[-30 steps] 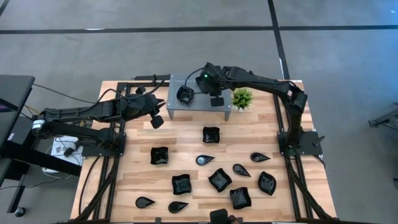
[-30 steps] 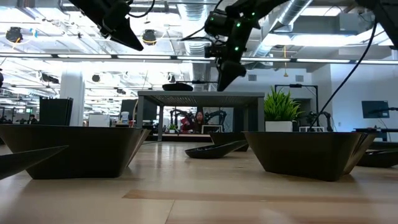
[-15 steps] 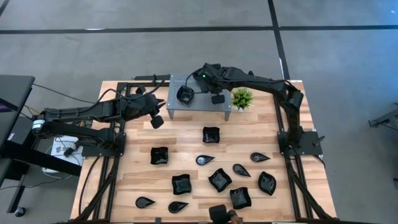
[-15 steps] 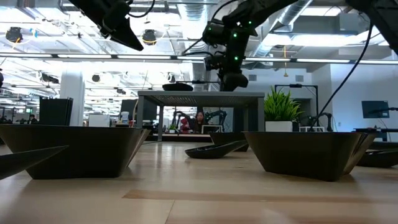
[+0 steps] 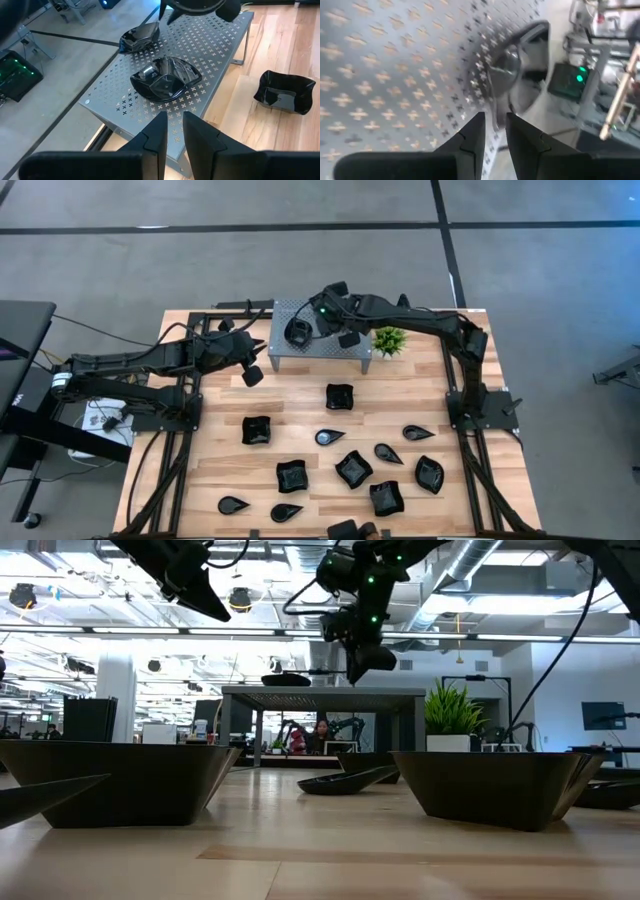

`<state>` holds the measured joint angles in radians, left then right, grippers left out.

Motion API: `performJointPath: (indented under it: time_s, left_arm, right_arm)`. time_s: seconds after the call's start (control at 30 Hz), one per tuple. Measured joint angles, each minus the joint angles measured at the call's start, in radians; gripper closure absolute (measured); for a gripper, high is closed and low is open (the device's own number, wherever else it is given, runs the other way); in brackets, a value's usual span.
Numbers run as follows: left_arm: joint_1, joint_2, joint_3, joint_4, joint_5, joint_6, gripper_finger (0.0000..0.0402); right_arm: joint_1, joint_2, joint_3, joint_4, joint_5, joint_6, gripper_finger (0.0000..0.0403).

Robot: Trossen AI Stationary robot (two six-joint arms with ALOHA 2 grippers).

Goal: Pick & Place Mini shaped plates
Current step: Stack the black leaf-shaped plate on top of the stacked black leaf-shaped plates on the shelf

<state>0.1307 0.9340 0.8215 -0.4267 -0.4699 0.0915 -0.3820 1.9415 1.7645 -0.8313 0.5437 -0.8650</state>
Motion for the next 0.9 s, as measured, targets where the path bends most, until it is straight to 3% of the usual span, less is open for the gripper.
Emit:
performJointPath:
  time_s: [0.2,0.37,0.7,0.9]
  left_arm:
    - [0.000,0.000,0.000,0.000,0.000,0.000,0.0339]
    - [0.000,0.000,0.000,0.000,0.000,0.000,0.0339]
    - [0.000,0.000,0.000,-0.003,0.000,-0.004,0.0339]
    - [0.000,0.000,0.000,-0.003,0.000,-0.028,0.0339]
  right_arm:
    - [-0.020,0.000,0.000,-0.032,0.036,0.156,0.0332]
    - [0.011,-0.019,0.001,-0.093,0.123,0.176,0.0332]
    - [0.129,-0.160,0.013,-0.250,-0.056,0.235,0.0337]
    - [0.092,-0.338,-0.033,-0.242,-0.169,0.407,0.0337]
